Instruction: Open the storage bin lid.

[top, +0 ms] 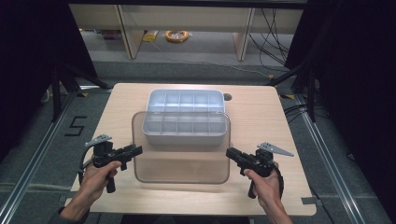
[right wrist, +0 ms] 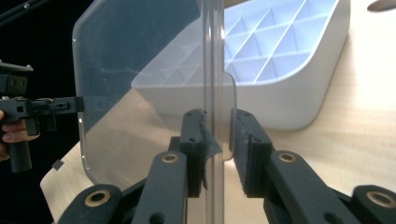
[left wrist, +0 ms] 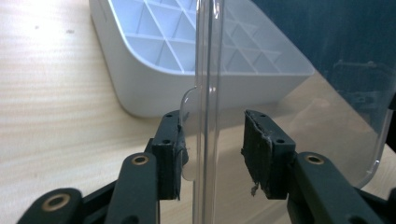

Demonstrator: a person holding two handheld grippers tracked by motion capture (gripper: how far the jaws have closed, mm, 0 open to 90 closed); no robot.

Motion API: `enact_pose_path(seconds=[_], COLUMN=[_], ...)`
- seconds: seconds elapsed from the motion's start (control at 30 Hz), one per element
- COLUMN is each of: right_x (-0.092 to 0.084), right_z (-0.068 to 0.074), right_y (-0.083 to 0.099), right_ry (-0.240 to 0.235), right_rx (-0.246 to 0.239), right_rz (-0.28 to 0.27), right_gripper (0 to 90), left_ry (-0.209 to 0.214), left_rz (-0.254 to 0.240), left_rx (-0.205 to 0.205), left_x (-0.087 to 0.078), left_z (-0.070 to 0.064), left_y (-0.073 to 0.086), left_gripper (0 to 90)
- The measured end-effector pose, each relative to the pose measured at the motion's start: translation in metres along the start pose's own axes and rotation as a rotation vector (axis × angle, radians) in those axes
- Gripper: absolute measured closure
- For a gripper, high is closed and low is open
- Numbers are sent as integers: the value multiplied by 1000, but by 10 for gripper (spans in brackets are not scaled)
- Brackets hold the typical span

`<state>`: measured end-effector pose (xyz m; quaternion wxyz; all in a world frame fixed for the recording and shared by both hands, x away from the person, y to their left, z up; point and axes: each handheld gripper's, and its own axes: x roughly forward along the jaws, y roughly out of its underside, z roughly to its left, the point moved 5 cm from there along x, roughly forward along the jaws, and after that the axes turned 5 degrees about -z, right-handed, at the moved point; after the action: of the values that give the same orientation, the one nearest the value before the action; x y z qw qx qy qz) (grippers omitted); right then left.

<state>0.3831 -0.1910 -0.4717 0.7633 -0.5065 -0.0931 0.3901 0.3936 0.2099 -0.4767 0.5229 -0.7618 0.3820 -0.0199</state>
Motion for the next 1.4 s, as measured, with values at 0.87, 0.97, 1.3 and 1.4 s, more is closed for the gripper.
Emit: enact_pose_path(seconds=[0.87,0.97,1.3,1.4], right_x=[-25,-28,-30,-29], right_z=[1,2,0,-3], right_y=[39,41,50,52], right_ry=[27,18,27,33], right_rx=[52,64,69,99], right_rz=[41,48,56,72], right_gripper=[751,752,745,739], left_ry=[22,16,28,33], left_rz=[61,52,82,93], left_rx=[39,36,33,31], left_x=[-12,-13,-15,-13], left_z=[-14,-15,-15,-15], left_y=[34,37,47,50], left_gripper=[596,594,589,589])
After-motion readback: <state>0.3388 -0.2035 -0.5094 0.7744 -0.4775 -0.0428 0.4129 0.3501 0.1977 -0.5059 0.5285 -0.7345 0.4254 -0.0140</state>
